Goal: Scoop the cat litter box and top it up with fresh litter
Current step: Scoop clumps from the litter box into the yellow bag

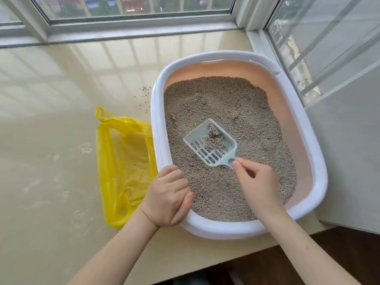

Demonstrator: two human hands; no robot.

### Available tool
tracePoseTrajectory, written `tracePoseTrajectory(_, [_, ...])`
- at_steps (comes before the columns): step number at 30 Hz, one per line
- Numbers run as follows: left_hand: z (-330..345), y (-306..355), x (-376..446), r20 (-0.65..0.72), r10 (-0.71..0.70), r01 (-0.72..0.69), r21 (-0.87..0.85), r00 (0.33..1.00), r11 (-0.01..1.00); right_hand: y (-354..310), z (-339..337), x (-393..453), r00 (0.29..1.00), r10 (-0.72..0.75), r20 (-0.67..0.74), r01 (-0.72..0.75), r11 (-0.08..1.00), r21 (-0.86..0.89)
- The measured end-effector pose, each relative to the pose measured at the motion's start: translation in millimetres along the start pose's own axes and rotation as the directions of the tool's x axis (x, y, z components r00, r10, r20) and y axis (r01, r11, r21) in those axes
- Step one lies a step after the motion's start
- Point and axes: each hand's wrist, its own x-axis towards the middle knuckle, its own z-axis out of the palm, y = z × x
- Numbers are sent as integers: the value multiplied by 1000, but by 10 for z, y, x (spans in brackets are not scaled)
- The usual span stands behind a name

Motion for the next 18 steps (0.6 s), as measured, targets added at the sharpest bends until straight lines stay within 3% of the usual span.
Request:
tracePoseTrajectory(10, [-101, 23, 26, 131, -3, -4, 53, 991, 999, -143, 77, -52, 999, -44, 20, 45, 998, -32])
tracePoseTrajectory(13, [-229, 75, 60, 149, -69, 74, -24, 986, 997, -275, 145, -109, 996, -83, 25, 85, 995, -59])
tracePoseTrajectory(16, [-458, 46, 35, -22, -278, 274, -107, 960, 956, -439, 247, -177, 994, -102, 41, 104, 993, -48])
tracePoseTrajectory(18, [-589, -79, -80, -218, -489, 487, -65, 845, 871, -576, 322, -216, 991, -116, 64, 119, 992, -40])
